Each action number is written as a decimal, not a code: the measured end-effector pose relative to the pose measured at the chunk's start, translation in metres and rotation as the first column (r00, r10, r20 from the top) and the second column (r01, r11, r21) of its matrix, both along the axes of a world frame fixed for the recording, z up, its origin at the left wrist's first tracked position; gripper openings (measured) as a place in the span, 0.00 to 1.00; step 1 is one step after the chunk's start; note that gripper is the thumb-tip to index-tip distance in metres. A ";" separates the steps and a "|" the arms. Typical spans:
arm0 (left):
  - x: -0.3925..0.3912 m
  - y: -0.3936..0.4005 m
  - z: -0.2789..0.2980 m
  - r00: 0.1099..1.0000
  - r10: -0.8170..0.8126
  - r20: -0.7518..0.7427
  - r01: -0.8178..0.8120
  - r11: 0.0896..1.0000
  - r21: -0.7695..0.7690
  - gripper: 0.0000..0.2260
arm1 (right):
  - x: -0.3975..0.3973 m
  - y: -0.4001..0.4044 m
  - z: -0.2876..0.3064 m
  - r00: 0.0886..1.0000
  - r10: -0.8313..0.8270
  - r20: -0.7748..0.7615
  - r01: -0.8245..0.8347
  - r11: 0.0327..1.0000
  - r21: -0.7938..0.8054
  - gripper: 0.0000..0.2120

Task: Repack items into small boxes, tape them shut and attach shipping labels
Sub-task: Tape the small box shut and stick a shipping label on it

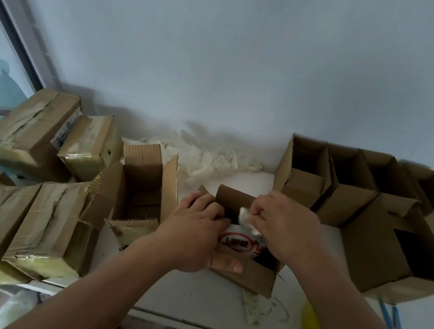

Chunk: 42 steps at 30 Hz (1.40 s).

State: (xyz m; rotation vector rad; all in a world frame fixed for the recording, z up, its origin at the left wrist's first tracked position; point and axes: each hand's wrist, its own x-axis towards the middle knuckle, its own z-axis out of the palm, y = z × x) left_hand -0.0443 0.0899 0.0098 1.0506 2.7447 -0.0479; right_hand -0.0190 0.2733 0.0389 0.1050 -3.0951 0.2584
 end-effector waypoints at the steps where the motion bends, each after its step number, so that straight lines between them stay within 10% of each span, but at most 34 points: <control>1: 0.000 0.000 0.000 1.000 -0.005 0.004 0.005 1.000 0.007 0.41 | 0.000 -0.002 -0.001 1.000 0.015 0.000 -0.015 1.000 0.024 0.07; 10: 0.006 -0.009 0.000 0.998 -0.056 0.022 0.055 0.996 0.068 0.35 | -0.007 -0.013 -0.007 1.000 0.023 0.007 -0.023 1.000 -0.001 0.07; 18: 0.011 -0.011 0.000 0.998 0.005 0.064 -0.009 0.998 0.059 0.38 | -0.010 -0.010 -0.004 0.944 0.125 0.306 -0.155 0.985 0.077 0.14; 29: -0.001 -0.038 0.026 0.974 0.078 0.212 -0.072 0.997 -0.033 0.37 | -0.071 -0.023 0.011 0.987 0.081 0.140 0.013 0.822 -0.569 0.05; 36: -0.003 -0.044 0.013 0.993 0.101 0.065 -0.102 0.995 0.002 0.32 | -0.150 -0.061 -0.002 0.981 0.056 0.186 -0.032 0.991 -0.127 0.15; 39: -0.002 -0.049 0.019 0.989 0.118 0.085 -0.120 0.993 0.019 0.35 | -0.169 -0.077 -0.021 0.975 0.063 0.214 -0.045 0.995 -0.087 0.09; 42: -0.001 -0.058 0.016 0.979 0.169 0.118 -0.186 0.971 0.151 0.21 | -0.178 -0.083 -0.037 0.951 0.080 0.299 -0.045 0.992 -0.120 0.25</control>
